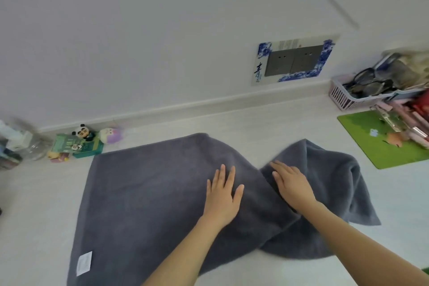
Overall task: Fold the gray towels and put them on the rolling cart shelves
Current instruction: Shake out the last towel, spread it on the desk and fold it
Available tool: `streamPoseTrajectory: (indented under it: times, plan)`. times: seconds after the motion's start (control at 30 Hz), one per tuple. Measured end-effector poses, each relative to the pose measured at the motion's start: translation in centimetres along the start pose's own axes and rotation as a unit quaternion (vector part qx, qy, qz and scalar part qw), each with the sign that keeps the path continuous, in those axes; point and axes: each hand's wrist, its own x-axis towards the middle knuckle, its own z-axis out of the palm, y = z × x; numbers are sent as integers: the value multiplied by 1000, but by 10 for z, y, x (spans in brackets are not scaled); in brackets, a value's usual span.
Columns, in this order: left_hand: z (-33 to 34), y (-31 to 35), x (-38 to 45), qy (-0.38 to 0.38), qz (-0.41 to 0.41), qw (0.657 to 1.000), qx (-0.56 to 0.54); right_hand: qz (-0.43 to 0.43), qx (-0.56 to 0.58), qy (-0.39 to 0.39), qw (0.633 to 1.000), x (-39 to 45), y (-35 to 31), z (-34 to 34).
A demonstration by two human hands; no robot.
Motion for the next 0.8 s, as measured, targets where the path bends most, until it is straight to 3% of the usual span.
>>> streamPoseTrajectory:
  times: [0.13,0.2,0.3,0.43,0.6,0.7,0.73,0.8]
  plan:
    - [19,13,17,13,-102,994,-43,2,-98,-109,989,28,29,-4]
    - [28,7,21,51,-152,985,-61,-31,-144,-102,984,39,38,-7]
    - [34,-1,24,116,-161,975,-103,-88,-164,-94,978,59,48,-12]
    - [32,-1,27,137,-163,967,-138,-83,-16,-34,996,79,78,-31]
    - [33,1,26,143,-175,963,-146,71,214,28,974,80,115,-83]
    - [33,5,29,150,-177,957,-175,24,264,93,960,60,105,-104]
    - [31,9,30,153,-182,953,-187,-15,278,74,958,50,97,-111]
    - [25,16,28,156,-203,937,-236,-104,270,-75,954,34,83,-119]
